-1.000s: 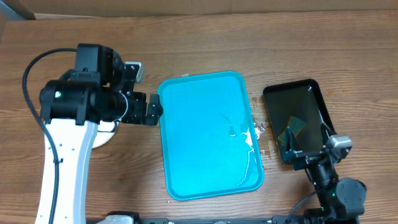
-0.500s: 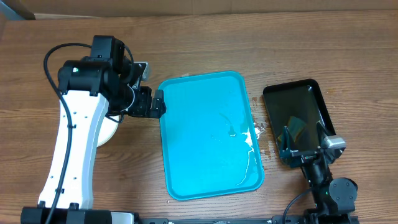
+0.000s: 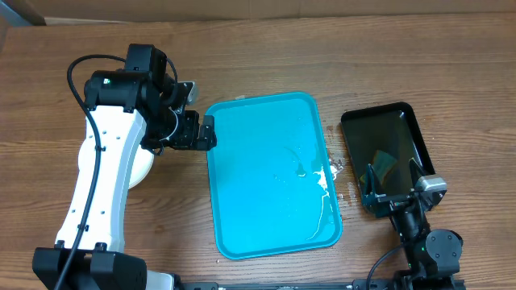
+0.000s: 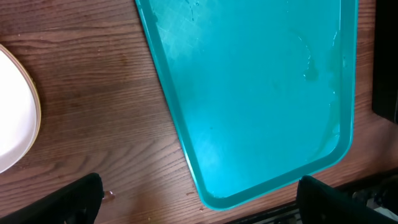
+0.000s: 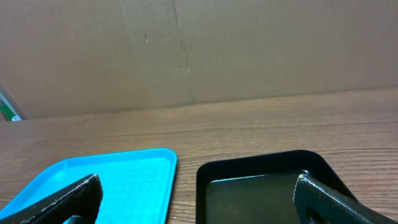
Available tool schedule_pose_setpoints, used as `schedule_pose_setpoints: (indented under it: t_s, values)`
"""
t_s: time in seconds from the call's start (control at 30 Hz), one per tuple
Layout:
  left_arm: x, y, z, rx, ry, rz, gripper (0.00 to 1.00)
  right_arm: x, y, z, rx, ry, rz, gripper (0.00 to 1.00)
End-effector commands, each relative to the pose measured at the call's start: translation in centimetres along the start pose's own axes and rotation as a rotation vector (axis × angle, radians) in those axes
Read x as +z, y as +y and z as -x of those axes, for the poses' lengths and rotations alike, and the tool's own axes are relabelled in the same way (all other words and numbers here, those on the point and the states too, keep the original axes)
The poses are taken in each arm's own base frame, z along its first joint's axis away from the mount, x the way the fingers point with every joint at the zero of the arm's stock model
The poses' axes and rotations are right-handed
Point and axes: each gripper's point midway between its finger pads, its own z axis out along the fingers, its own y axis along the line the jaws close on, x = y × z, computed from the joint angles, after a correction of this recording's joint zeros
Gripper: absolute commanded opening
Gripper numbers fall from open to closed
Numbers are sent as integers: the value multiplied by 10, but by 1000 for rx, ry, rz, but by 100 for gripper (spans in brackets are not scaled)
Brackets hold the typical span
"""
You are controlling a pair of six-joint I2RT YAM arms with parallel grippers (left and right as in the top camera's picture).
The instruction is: Clean dirty plates on tray and stack at the side
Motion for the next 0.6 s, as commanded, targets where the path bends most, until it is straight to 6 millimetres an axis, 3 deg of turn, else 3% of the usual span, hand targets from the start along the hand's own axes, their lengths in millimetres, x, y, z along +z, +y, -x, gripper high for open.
schedule_pose_setpoints:
  t_s: [0.0, 0.13, 0.37, 0.47, 0.57]
  values:
    - [-2, -2, 4, 0, -11, 0, 100, 0, -3, -2, 0, -3, -14, 100]
    - [-14, -12, 1, 31, -54, -2, 100, 0, -3, -2, 0, -3, -14, 100]
    - [-62, -61, -30, 212, -240, -42, 100, 0, -3, -2, 0, -3, -14, 100]
    - [-84, -67, -47, 244, -321, -53, 100, 0, -3, -2, 0, -2, -14, 100]
    - [-108, -57, -56, 256, -445, -8, 100, 0, -3, -2, 0, -3, -14, 100]
